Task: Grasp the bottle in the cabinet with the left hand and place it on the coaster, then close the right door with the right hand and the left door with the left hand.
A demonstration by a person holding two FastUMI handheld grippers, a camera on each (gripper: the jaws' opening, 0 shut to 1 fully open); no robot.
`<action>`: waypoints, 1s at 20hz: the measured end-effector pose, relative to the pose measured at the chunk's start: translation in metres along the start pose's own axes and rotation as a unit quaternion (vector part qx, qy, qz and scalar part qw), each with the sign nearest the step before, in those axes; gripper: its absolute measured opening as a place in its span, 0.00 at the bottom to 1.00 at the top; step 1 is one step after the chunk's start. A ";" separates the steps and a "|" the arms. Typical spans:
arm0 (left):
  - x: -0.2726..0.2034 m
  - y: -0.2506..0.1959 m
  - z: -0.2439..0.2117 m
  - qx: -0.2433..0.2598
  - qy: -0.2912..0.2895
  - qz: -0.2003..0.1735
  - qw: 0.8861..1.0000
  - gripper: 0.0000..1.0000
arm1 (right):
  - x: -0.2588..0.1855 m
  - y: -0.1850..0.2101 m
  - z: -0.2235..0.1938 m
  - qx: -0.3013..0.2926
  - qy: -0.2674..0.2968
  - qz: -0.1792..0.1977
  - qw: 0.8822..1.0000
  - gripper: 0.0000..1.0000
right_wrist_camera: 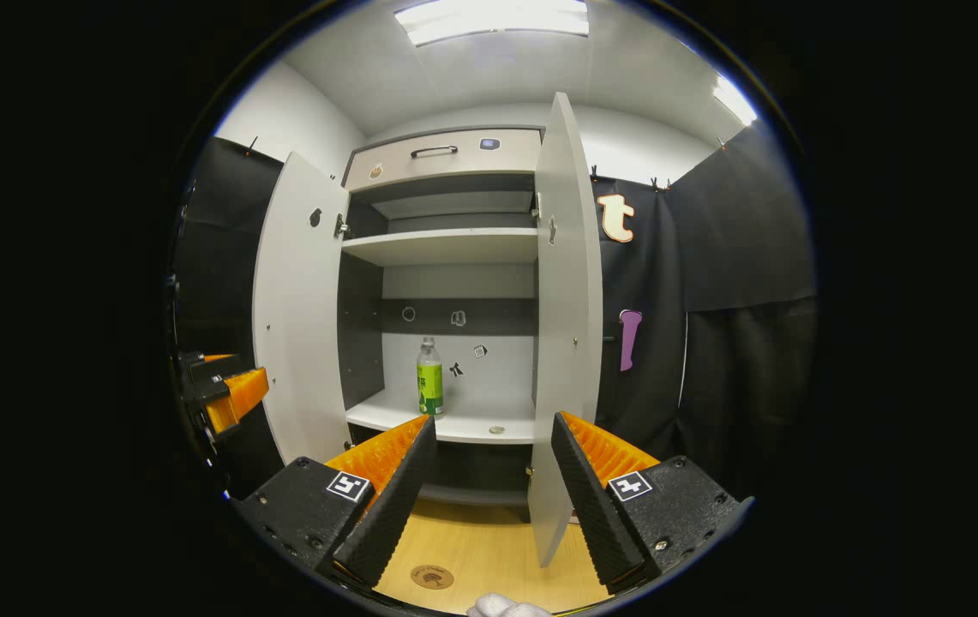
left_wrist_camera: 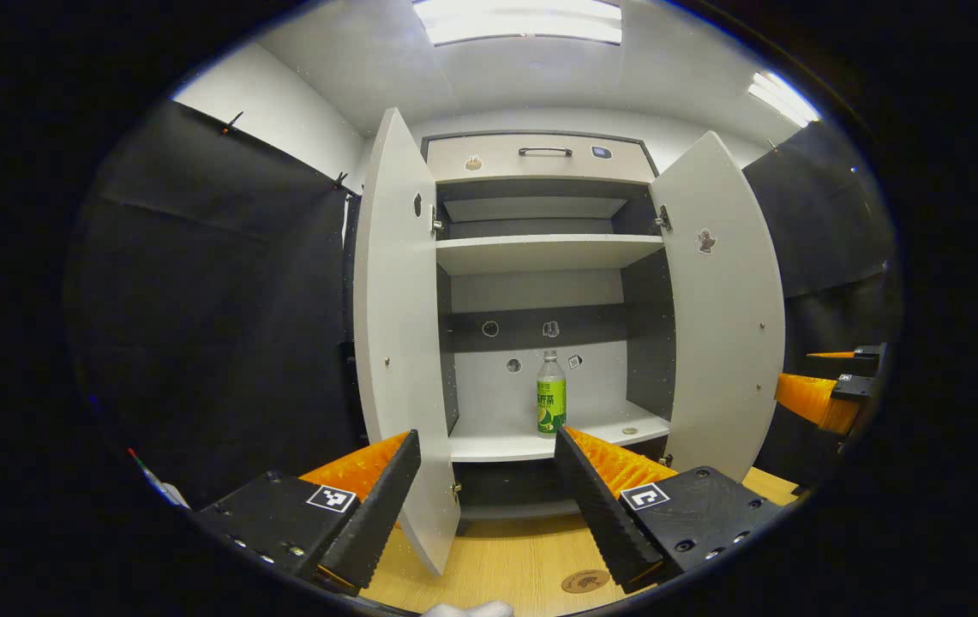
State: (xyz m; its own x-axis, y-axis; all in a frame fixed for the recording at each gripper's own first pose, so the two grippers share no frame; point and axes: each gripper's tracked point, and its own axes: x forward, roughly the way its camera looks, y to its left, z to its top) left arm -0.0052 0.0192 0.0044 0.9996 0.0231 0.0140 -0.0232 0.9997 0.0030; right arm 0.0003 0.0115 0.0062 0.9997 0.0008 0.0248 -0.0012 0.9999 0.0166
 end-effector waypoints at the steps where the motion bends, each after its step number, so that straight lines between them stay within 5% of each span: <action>1: 0.000 0.002 0.000 0.000 0.000 0.002 1.000 0.96 | 0.000 0.000 0.000 -0.002 0.000 0.000 1.000 0.83; 12: -0.008 0.014 -0.007 0.003 0.006 0.003 1.000 0.96 | 0.023 0.016 -0.009 -0.013 0.016 0.004 1.000 0.83; 20: -0.006 0.023 -0.016 0.015 0.018 0.034 0.999 0.96 | 0.060 0.041 -0.029 -0.017 0.046 0.049 0.998 0.83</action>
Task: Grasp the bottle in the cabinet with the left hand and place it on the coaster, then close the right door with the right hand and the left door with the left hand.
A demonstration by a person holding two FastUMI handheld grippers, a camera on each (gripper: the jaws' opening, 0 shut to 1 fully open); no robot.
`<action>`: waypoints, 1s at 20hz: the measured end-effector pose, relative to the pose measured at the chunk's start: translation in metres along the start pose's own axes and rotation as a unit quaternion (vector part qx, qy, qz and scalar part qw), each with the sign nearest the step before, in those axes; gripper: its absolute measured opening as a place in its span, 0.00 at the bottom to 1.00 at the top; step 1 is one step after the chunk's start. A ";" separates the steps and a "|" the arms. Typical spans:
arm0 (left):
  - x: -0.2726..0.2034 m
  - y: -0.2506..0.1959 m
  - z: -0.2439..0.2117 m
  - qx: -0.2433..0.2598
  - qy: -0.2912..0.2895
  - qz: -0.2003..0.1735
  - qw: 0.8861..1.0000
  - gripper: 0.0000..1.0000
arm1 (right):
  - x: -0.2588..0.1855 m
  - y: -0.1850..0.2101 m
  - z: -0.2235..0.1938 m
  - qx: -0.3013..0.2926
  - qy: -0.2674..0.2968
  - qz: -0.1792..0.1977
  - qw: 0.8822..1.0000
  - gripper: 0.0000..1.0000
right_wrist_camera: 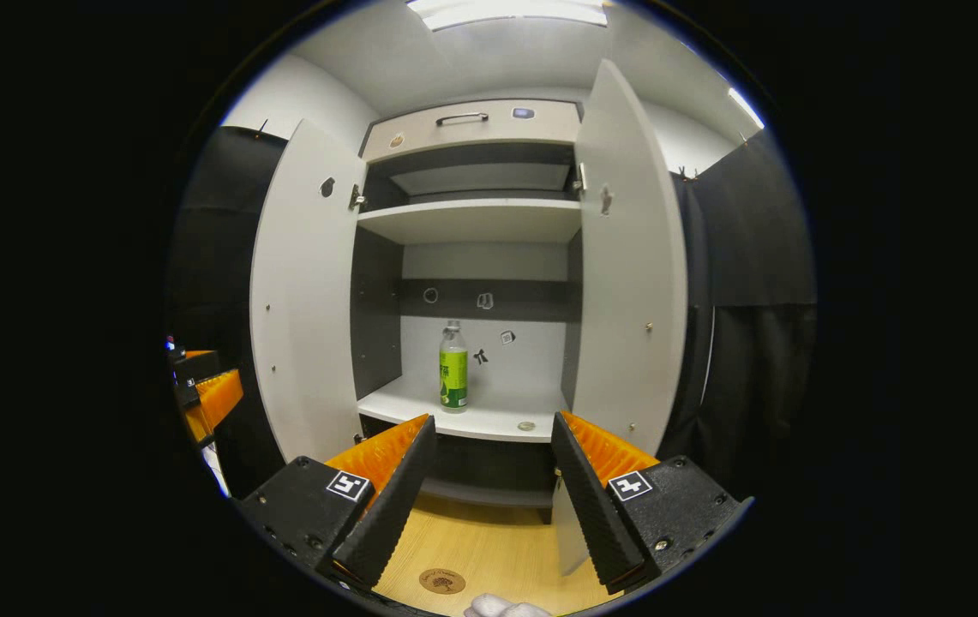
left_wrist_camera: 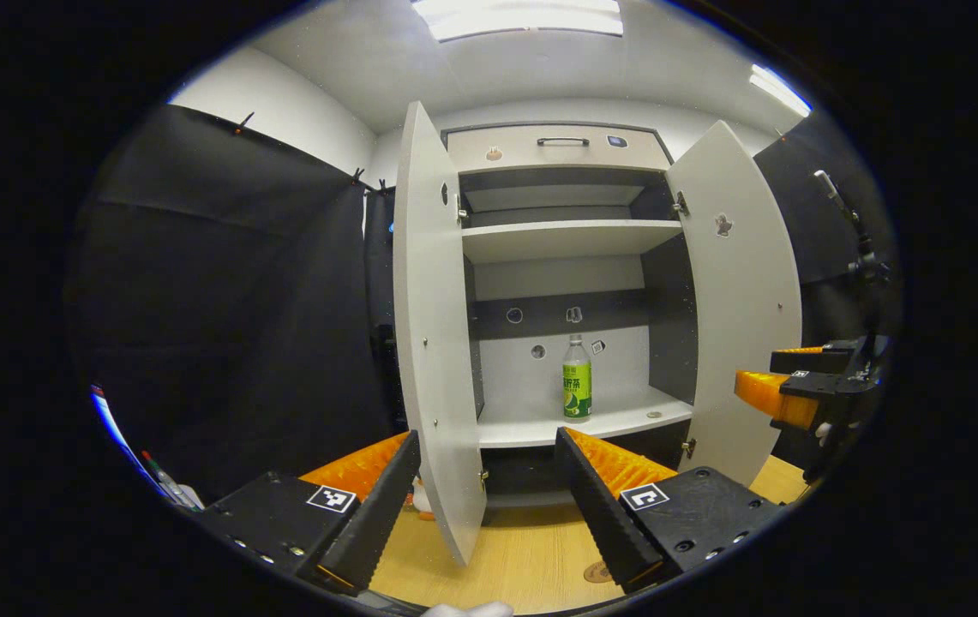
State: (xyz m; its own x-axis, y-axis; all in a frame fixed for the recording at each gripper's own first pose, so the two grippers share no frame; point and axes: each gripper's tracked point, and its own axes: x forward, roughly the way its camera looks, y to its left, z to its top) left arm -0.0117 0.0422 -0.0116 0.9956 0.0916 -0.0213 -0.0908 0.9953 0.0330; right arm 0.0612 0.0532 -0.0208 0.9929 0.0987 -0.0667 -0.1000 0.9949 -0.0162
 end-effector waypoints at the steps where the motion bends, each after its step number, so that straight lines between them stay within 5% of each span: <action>1: 0.007 -0.004 0.000 -0.001 0.000 -0.002 1.000 0.96 | 0.000 0.000 0.000 0.001 0.001 0.005 1.000 0.83; 12: 0.180 -0.086 -0.011 -0.028 -0.005 -0.059 0.998 0.96 | -0.012 -0.052 0.014 0.008 0.002 -0.034 0.999 0.83; 20: 0.335 -0.146 -0.044 -0.020 0.003 -0.058 0.998 0.96 | -0.021 -0.078 0.027 -0.006 0.007 -0.071 0.997 0.83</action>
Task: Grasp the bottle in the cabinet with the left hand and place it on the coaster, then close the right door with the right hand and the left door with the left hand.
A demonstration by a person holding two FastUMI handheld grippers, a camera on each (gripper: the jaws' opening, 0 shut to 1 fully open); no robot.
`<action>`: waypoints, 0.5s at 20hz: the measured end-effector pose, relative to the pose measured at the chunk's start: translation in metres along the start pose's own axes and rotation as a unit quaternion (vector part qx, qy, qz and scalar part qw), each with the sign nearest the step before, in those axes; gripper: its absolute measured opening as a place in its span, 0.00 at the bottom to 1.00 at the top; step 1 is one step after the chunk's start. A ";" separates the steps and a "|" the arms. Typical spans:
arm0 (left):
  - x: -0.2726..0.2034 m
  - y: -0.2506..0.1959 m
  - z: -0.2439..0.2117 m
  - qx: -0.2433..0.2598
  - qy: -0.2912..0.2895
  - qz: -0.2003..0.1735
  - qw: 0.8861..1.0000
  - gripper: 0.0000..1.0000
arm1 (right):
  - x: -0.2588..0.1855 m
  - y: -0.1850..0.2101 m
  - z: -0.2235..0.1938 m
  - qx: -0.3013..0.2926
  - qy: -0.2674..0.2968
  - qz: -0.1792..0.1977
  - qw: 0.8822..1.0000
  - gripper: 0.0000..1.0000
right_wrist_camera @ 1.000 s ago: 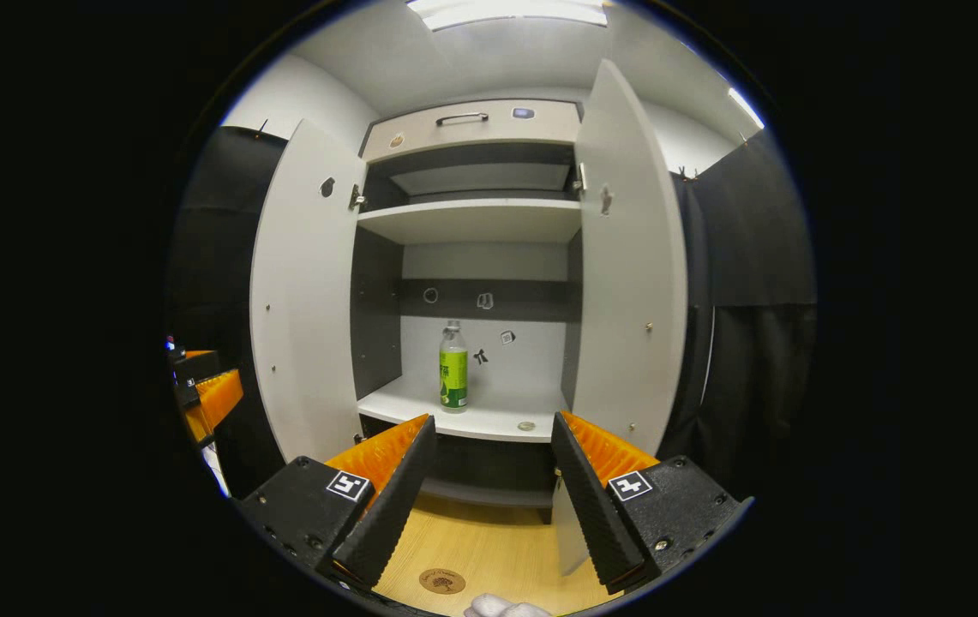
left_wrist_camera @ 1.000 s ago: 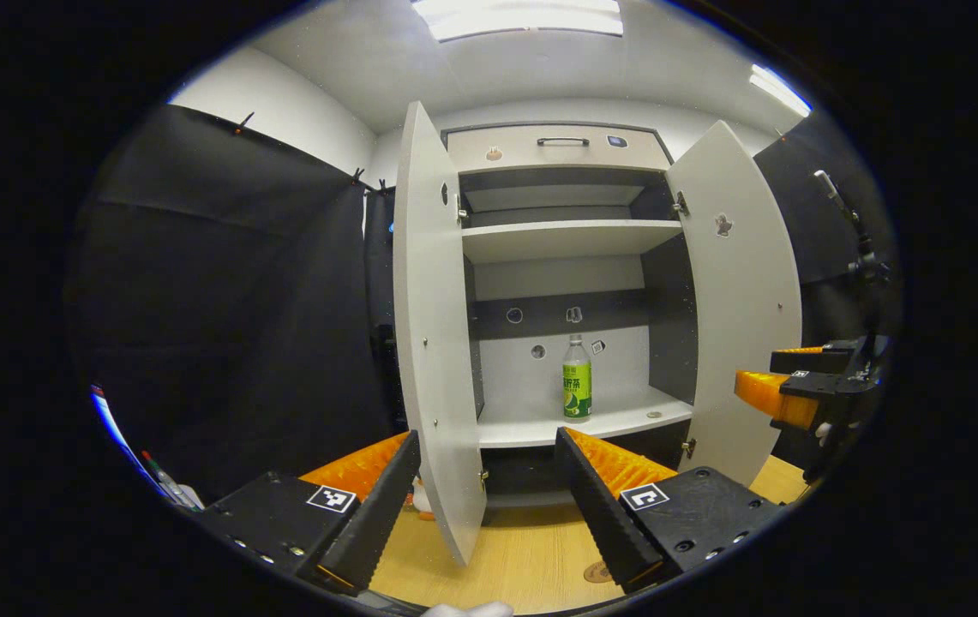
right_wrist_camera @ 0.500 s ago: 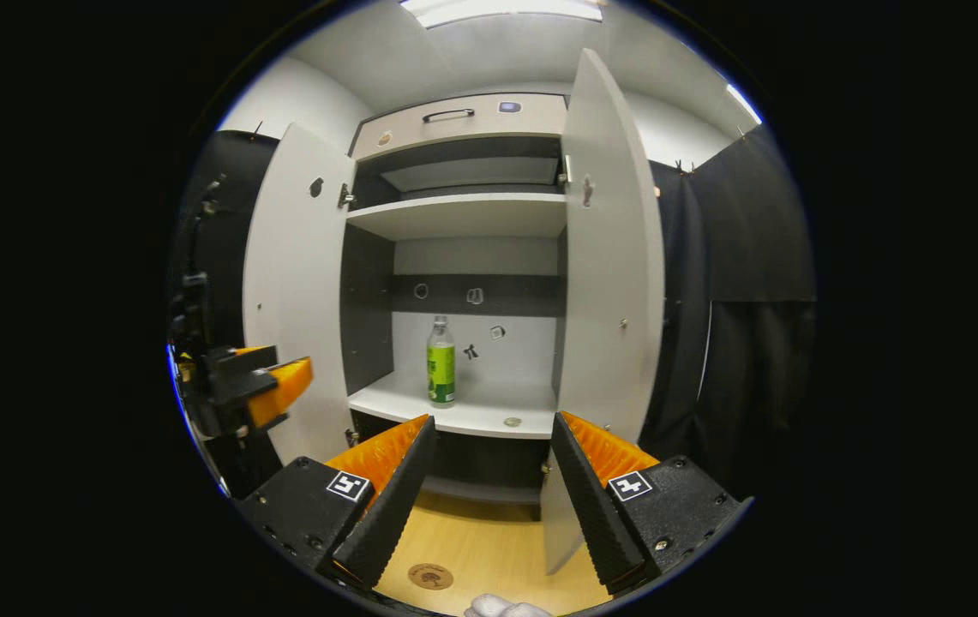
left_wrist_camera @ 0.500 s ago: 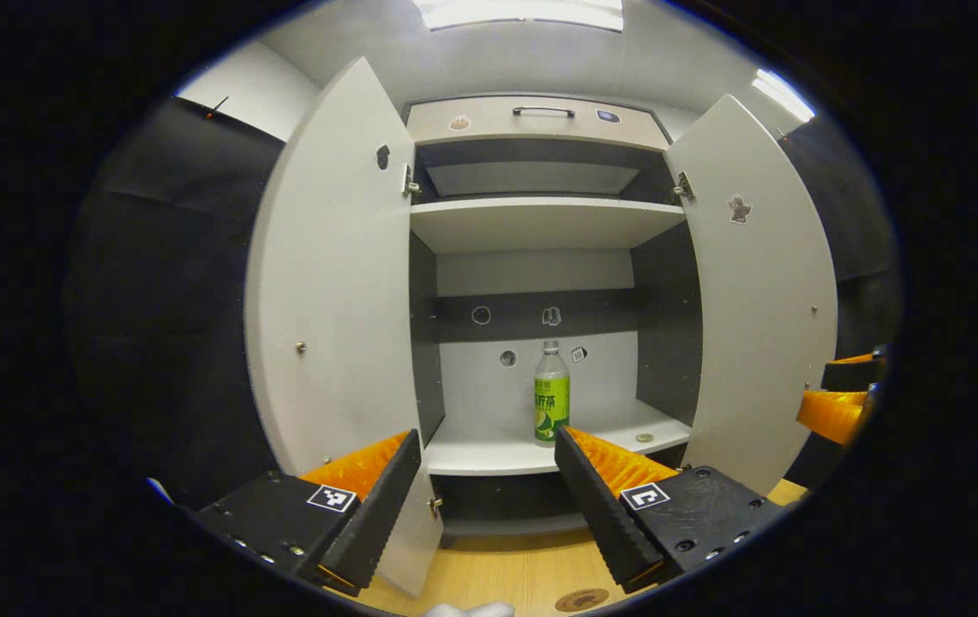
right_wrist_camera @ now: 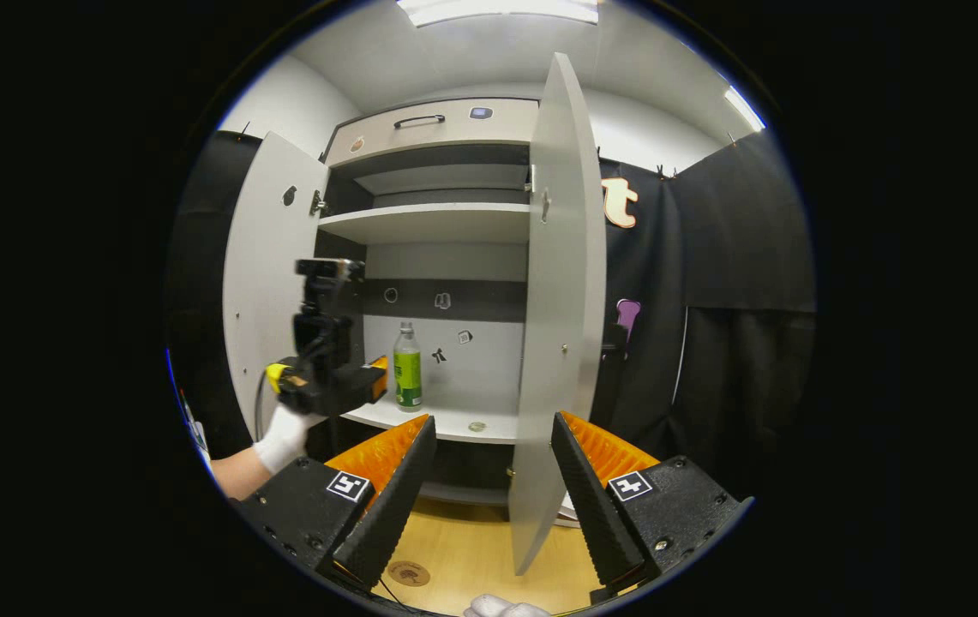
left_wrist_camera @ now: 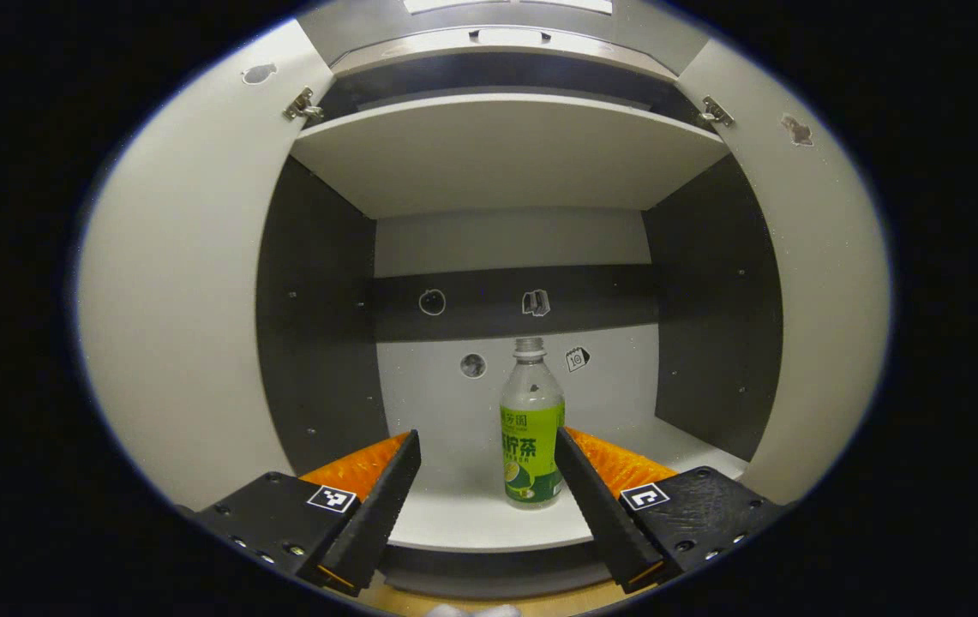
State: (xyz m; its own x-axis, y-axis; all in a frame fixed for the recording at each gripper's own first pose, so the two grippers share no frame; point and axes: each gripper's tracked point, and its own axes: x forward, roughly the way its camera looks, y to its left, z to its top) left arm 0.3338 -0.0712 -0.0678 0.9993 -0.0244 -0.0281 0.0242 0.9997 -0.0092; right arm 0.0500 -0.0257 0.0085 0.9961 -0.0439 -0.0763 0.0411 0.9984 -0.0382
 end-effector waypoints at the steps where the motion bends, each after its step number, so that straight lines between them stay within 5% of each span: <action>1: 0.014 -0.007 -0.002 -0.007 0.001 -0.003 1.000 0.96 | 0.000 -0.003 0.001 -0.002 -0.001 -0.005 1.000 0.83; 10: 0.082 -0.020 -0.015 -0.013 0.005 0.010 1.000 0.96 | 0.010 -0.014 -0.010 -0.013 0.021 -0.013 1.000 0.83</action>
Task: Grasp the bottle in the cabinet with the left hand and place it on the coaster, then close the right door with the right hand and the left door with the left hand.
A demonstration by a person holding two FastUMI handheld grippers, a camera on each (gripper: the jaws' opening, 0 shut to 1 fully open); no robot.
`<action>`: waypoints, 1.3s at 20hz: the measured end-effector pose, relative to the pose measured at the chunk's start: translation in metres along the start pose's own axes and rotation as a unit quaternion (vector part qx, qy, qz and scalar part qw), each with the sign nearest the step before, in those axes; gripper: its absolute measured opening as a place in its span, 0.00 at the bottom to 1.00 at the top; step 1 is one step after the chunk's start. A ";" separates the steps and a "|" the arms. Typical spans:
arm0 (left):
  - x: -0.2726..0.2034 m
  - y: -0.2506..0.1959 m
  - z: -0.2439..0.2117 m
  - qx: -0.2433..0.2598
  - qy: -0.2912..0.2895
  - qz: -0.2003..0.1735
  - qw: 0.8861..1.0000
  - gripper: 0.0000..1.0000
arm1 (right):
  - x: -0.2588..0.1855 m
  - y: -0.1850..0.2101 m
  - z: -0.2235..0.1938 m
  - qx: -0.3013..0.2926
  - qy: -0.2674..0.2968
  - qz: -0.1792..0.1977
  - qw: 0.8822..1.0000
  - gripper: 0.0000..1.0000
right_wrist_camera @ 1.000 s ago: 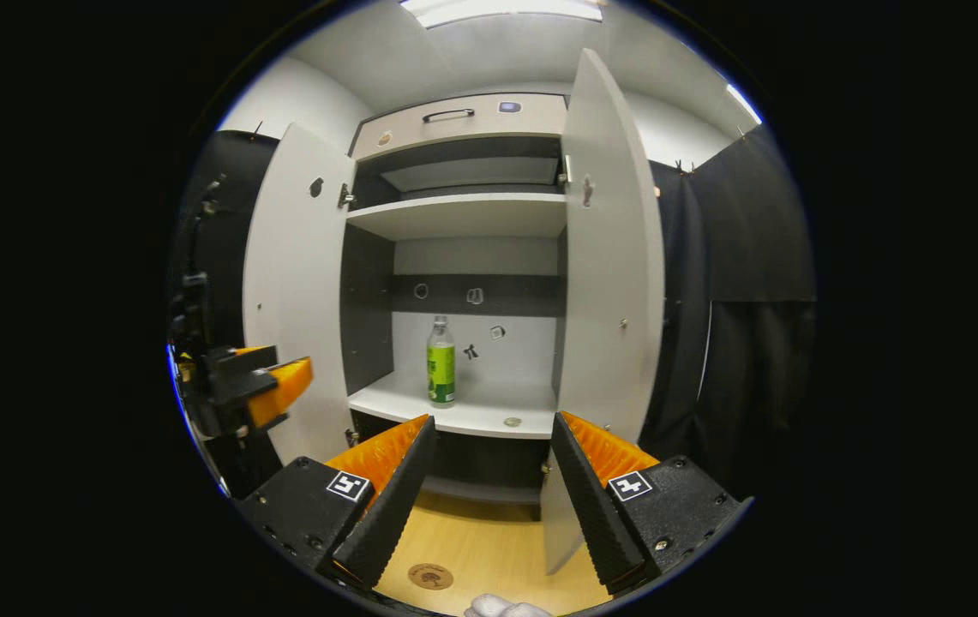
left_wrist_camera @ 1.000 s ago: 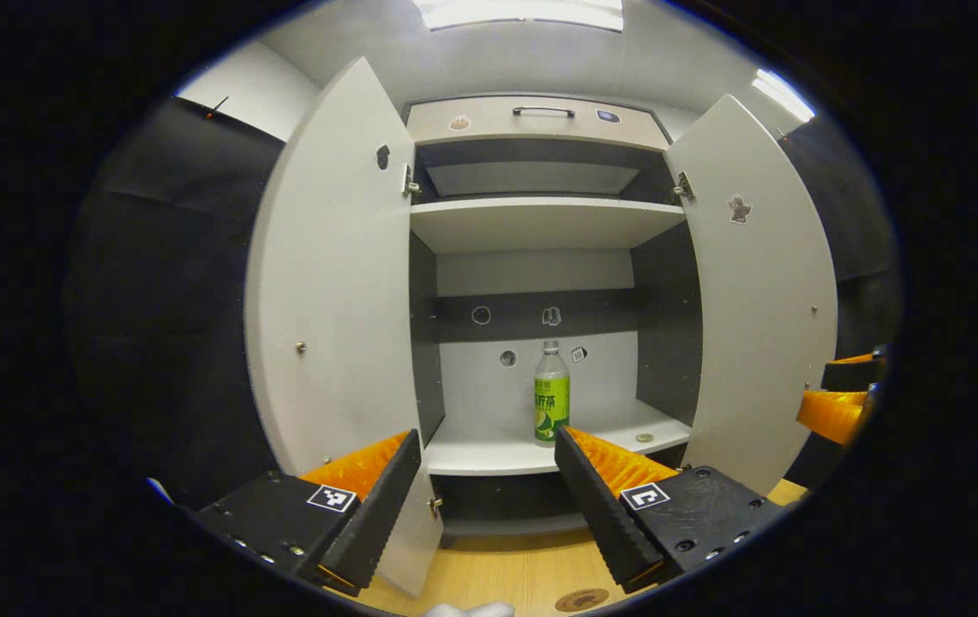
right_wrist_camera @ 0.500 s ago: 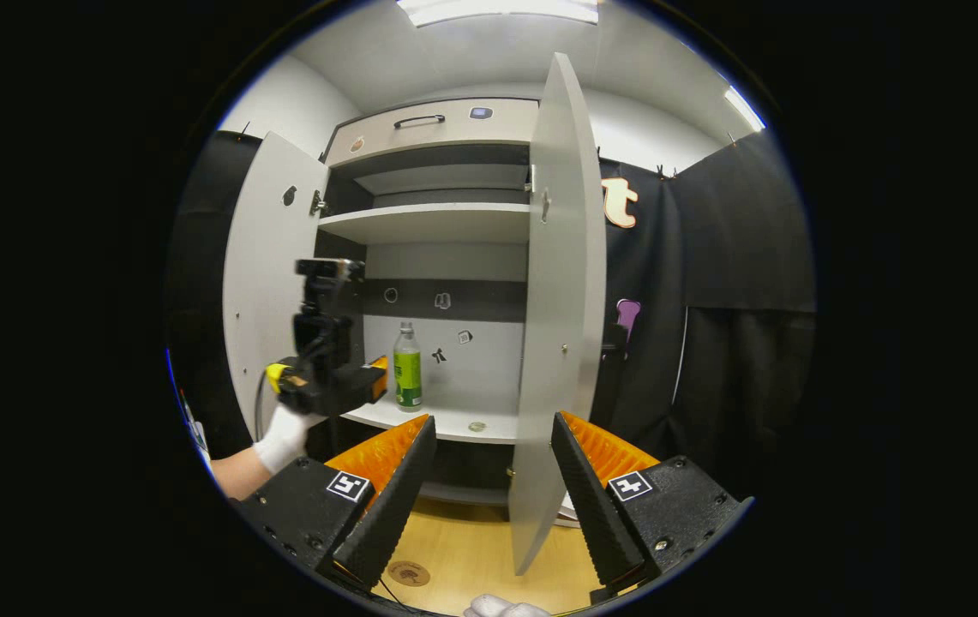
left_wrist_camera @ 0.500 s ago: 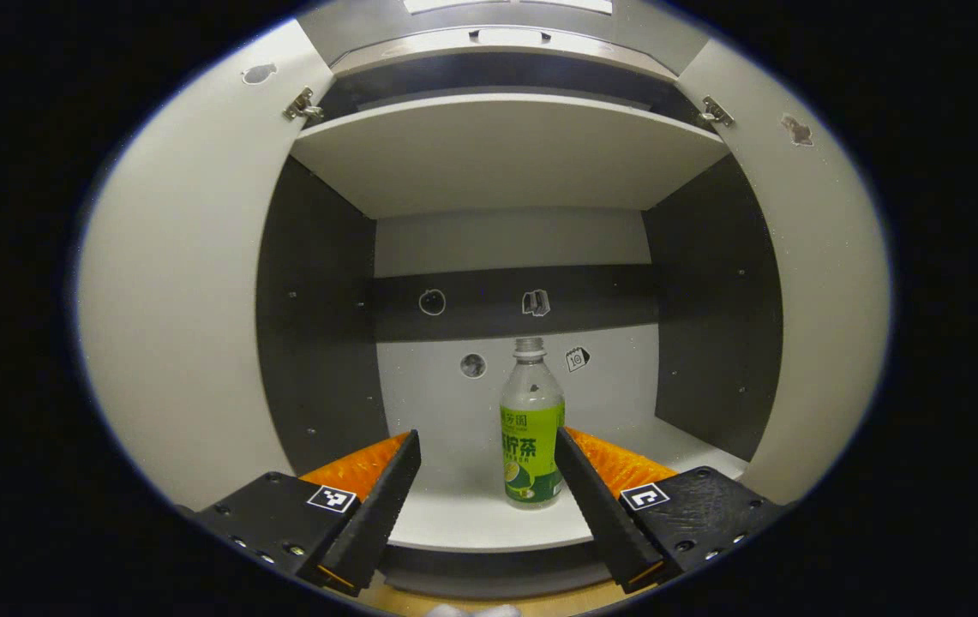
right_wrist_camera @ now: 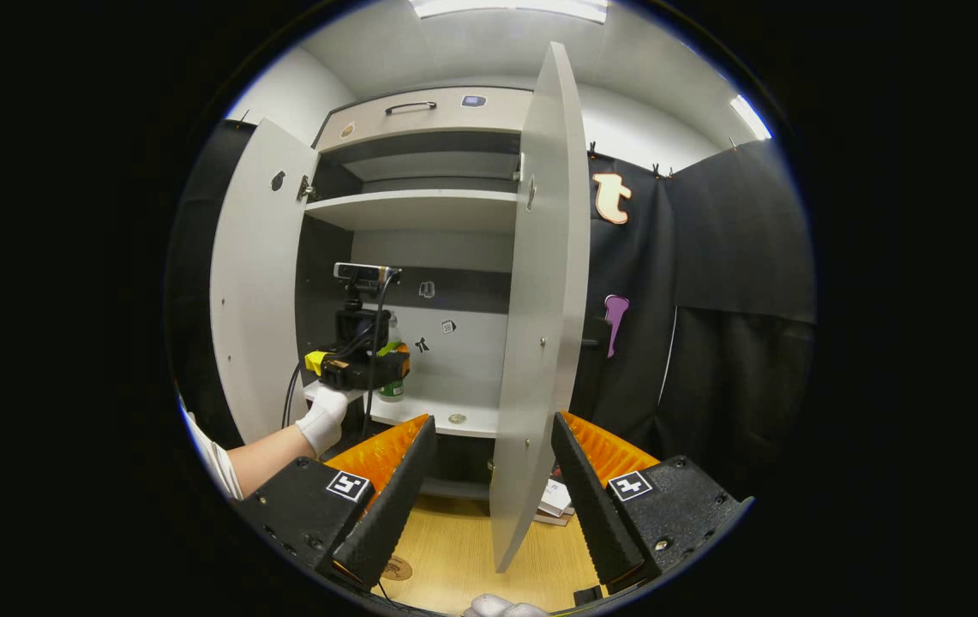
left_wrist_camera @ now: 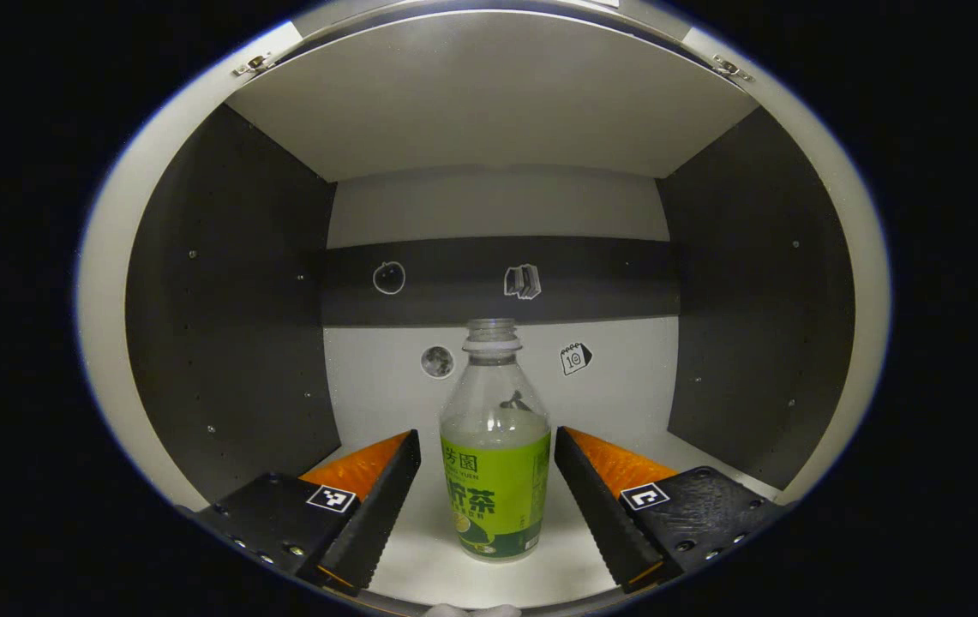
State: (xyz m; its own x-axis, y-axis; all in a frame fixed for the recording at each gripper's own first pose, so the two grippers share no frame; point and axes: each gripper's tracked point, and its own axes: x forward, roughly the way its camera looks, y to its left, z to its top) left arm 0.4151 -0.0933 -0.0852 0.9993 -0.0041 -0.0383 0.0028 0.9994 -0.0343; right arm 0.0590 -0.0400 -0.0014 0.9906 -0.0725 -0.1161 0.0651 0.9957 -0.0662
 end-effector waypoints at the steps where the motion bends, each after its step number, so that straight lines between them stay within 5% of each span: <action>1: 0.004 0.000 -0.003 -0.002 0.004 0.001 1.000 0.96 | 0.001 0.001 -0.001 -0.001 0.002 0.003 1.000 0.83; 4: 0.009 0.002 -0.009 -0.002 0.016 0.004 1.000 0.93 | 0.002 0.001 -0.004 0.000 0.007 0.010 1.000 0.83; 6: 0.007 0.003 -0.009 0.003 0.016 0.003 1.000 0.74 | 0.000 0.002 -0.004 0.003 0.007 0.013 1.000 0.83; 17: -0.124 -0.014 0.049 0.000 -0.036 -0.085 0.996 0.72 | -0.025 0.017 0.007 0.015 -0.019 0.028 0.999 0.83; 26: -0.264 -0.021 -0.010 0.015 -0.007 -0.125 0.992 0.72 | -0.053 0.017 -0.012 0.016 -0.010 0.019 1.000 0.83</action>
State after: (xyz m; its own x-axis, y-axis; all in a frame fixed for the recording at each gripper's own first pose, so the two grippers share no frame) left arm 0.1503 -0.1131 -0.0847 0.9677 -0.2513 -0.0186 0.2511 0.9679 -0.0122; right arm 0.0065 -0.0201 -0.0080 0.9945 -0.0338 -0.0991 0.0309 0.9991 -0.0302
